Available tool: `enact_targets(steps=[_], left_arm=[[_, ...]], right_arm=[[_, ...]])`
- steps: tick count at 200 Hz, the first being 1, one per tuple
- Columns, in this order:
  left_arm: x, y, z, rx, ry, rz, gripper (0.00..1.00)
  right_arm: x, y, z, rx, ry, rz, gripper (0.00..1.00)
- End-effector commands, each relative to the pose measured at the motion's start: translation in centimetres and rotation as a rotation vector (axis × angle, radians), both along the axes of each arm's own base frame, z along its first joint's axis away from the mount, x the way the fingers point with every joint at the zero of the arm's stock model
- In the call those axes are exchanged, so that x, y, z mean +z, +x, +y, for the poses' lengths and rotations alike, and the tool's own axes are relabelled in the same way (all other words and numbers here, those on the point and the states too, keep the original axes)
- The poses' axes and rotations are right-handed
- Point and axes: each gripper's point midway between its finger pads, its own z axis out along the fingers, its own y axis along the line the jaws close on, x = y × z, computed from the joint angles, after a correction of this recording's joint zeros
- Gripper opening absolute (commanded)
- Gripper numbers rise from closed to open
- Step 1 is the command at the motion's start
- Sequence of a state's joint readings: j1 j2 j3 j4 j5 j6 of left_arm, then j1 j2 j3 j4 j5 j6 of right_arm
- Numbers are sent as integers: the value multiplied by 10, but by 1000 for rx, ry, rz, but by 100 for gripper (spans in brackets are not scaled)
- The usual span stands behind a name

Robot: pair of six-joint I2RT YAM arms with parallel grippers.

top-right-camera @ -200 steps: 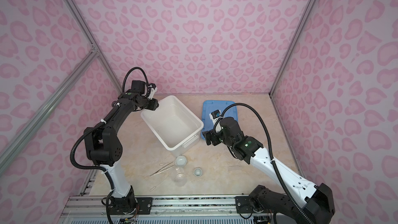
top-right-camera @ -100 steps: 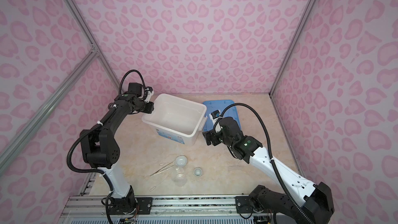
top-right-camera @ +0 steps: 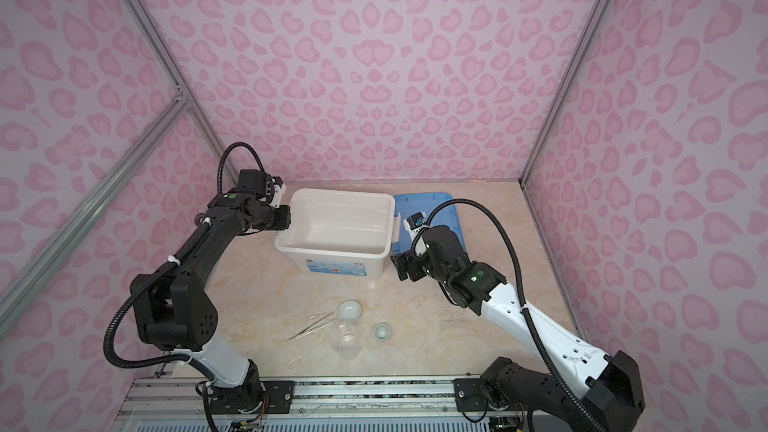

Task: Organize the chemistry lab equipment
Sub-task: 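Drag the white bin toward the robot with the left gripper, then release the bin and move the left gripper down to the clear beaker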

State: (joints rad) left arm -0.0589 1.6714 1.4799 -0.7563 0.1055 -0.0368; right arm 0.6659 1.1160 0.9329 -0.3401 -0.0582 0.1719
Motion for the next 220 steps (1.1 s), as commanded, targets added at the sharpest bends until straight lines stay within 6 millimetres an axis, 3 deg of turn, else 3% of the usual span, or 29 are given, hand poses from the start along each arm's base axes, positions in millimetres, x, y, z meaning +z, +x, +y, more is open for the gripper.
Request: enact_targets(steps=[1,52,95,109,115,136,177,198,220], left_arm=[[9,-15,-1,30,-31,-13,19],[1,-30,-8,38,-89,20,20],[3,-26,-3,47,-65,11,35],[8,-25,2,78,-48,-2,52],[13,-25,6,96,-40,-13,64],[45,-29,18,167,-10,-84,99],[102,-62,0,146,-108,-179,98],[116,-95,-19,101,-143,-188,98],[111,-136,-53,-28,-109,-126,97]], right_arm=[[5,0,2,7,19,-6,93],[7,-1,5,10,32,2,93],[7,-1,6,12,37,3,93],[8,-2,6,12,40,3,93],[9,-2,6,11,42,2,93],[13,-4,4,9,39,-1,94],[24,-12,8,45,13,-12,98],[30,-17,15,77,6,-33,98],[32,-21,20,103,17,-31,98]])
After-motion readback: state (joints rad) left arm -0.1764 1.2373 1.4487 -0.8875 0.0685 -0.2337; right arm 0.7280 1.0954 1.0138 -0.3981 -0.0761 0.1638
